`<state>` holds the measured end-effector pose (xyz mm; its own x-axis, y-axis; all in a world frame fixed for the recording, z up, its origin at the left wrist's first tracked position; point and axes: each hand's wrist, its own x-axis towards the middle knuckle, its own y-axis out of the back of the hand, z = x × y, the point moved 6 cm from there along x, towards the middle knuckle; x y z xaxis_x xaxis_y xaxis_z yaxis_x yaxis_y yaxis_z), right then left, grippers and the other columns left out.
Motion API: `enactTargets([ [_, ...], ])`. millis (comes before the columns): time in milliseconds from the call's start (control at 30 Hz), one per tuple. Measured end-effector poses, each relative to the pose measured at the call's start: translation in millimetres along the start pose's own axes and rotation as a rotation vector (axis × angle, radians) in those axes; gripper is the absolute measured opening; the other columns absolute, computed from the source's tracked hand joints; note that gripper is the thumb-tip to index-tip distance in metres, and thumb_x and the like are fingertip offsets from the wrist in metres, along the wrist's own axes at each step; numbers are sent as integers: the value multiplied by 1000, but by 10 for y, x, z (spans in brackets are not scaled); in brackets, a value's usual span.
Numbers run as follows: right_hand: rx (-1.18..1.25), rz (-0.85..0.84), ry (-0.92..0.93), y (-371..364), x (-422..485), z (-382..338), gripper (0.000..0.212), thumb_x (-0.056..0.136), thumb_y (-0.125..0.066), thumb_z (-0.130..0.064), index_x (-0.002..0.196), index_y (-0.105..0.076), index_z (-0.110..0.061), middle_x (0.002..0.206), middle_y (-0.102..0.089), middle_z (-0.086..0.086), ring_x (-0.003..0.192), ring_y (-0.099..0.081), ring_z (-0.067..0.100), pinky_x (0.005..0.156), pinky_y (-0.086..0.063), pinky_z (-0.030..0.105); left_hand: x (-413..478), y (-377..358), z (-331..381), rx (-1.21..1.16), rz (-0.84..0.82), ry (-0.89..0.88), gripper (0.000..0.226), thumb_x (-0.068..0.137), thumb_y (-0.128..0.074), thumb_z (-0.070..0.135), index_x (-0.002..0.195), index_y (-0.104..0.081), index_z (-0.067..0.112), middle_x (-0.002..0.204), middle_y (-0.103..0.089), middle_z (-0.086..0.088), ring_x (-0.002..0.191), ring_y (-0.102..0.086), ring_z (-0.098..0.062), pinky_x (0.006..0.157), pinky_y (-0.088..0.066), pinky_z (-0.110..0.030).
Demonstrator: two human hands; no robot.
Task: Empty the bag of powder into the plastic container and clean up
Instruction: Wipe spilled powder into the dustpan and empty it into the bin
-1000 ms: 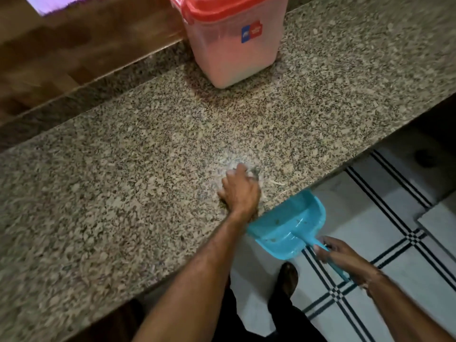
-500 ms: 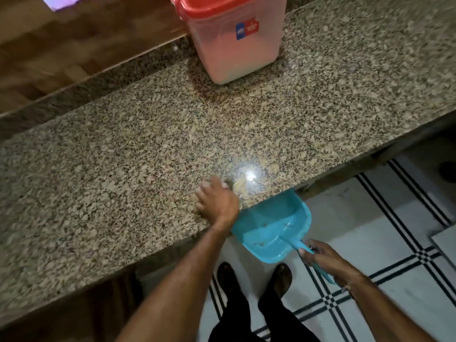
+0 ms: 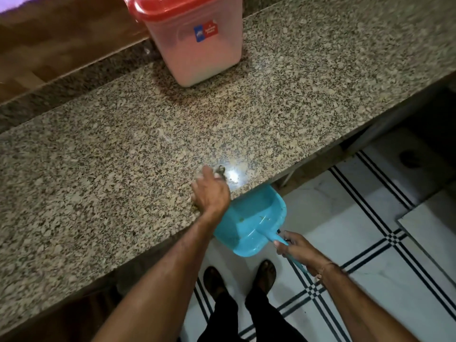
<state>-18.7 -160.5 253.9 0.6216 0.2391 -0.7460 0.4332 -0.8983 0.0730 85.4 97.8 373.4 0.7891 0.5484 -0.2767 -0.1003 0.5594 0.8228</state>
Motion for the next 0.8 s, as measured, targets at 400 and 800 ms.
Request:
enactTargets([
  [400,78,44,22,-285,18,-94,55,74,-72,-45,104,-65,2,81,-61,4,78,-56,18,71,-46,35,141,4,265,-122,-418,-444,22,102,-56,25,117,-70,16,106,-68,3,87,-65,-11,72,-52,-29],
  [800,96,80,23,-582,-90,-164,21,89,-70,-30,97,-68,-10,81,-62,3,79,-56,16,71,-47,32,-61,5,93,364,-308,-851,53,97,-62,36,147,-50,20,138,-54,-4,119,-46,-21,100,-46,-38],
])
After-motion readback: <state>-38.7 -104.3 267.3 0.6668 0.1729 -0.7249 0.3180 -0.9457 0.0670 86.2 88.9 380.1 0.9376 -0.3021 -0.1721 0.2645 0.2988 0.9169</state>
